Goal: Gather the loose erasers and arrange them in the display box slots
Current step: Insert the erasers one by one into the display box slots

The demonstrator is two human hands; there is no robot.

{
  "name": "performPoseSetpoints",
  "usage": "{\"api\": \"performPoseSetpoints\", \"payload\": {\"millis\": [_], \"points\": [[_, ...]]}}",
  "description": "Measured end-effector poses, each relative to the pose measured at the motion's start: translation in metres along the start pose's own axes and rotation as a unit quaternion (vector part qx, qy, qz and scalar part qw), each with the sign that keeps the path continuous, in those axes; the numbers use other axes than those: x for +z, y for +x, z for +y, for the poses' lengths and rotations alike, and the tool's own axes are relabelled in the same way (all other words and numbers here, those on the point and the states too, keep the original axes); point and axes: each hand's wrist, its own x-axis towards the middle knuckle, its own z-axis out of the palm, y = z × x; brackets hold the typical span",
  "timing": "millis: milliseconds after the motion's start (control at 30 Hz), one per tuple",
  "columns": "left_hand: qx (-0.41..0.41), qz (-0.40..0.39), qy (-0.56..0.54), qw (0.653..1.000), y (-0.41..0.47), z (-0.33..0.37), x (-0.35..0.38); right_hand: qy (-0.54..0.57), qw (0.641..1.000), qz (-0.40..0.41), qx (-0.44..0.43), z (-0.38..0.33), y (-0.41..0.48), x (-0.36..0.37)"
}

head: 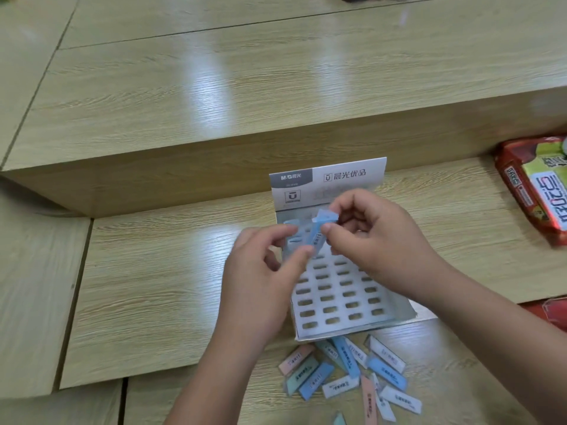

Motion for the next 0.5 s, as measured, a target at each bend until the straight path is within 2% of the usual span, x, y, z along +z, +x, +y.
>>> {"api": "performPoseSetpoints", "payload": {"millis": [67,133,333,500], "points": [[-0.039,0.026,-0.021,0.999,0.002,-0.007,-0.002,-0.079,0.997,-0.015,-0.007,0.003,0.001,0.003],[-0.076,0.010,-0.054,0.996,0.003,-0.011,-0.002,-0.112,0.993,-0.035,-0.017,0.006,0.002,0.007],[-0.080,-0.019,-0.128,0.988,0.004,-0.013,-0.004,-0.186,0.979,-0.069,-0.036,0.015,0.006,0.015],[-0.085,-0.016,-0.130,0.988,0.006,-0.017,-0.005,-0.331,0.933,-0.104,-0.098,0.015,0.005,0.017]]}}
